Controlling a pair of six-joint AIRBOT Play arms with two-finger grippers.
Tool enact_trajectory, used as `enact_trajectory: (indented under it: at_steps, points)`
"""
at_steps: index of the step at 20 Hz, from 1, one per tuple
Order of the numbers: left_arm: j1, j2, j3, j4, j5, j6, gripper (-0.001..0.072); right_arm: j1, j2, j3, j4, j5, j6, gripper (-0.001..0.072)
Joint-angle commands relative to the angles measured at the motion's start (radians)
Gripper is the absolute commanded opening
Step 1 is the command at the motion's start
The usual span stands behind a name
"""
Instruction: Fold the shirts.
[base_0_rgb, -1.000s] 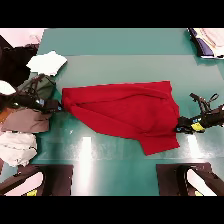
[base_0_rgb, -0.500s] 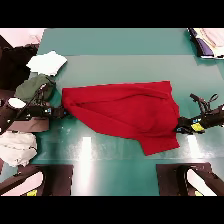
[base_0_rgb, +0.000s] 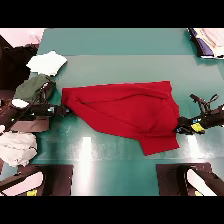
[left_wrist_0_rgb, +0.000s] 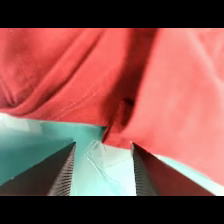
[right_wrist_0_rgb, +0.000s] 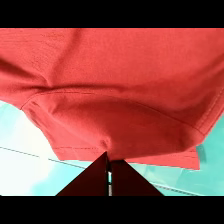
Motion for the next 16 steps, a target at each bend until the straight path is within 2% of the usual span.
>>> enact_trajectory:
  at_steps: [1,5,7,9,10,11,12,14,16]
  points:
    - [0.000,-0.005,-0.001,-0.016,0.003,0.027,0.0428,0.001,0.000,0.001,0.000,-0.003,0.008,0.0017]
    - [-0.093,-0.008,-0.001,0.016,0.039,0.031,0.0428,0.001,0.000,0.001,0.000,-0.002,0.013,0.0017]
    - [-0.132,-0.024,0.000,0.055,0.074,-0.037,0.0428,0.001,0.000,0.001,0.000,0.001,0.013,0.0018]
    - [-0.137,-0.032,0.002,0.054,0.054,-0.052,0.0424,0.001,0.000,0.001,0.000,0.001,0.013,0.0017]
    - [-0.136,-0.032,0.010,0.058,0.045,-0.062,0.0278,0.001,0.000,0.001,0.000,0.001,0.013,0.0017]
    - [-0.137,-0.031,0.022,0.071,0.032,-0.063,0.0102,0.001,0.000,0.001,0.000,0.001,0.013,0.0017]
    - [-0.136,-0.031,0.039,0.078,0.012,-0.064,0.0025,0.001,0.000,0.001,0.000,0.002,0.013,0.0018]
    - [-0.136,-0.031,0.086,0.119,-0.062,-0.101,0.0023,0.001,0.000,0.001,-0.001,0.008,0.013,0.0018]
    - [-0.136,-0.031,0.161,0.262,-0.171,-0.175,0.0022,0.001,0.000,0.001,-0.001,0.008,0.013,0.0018]
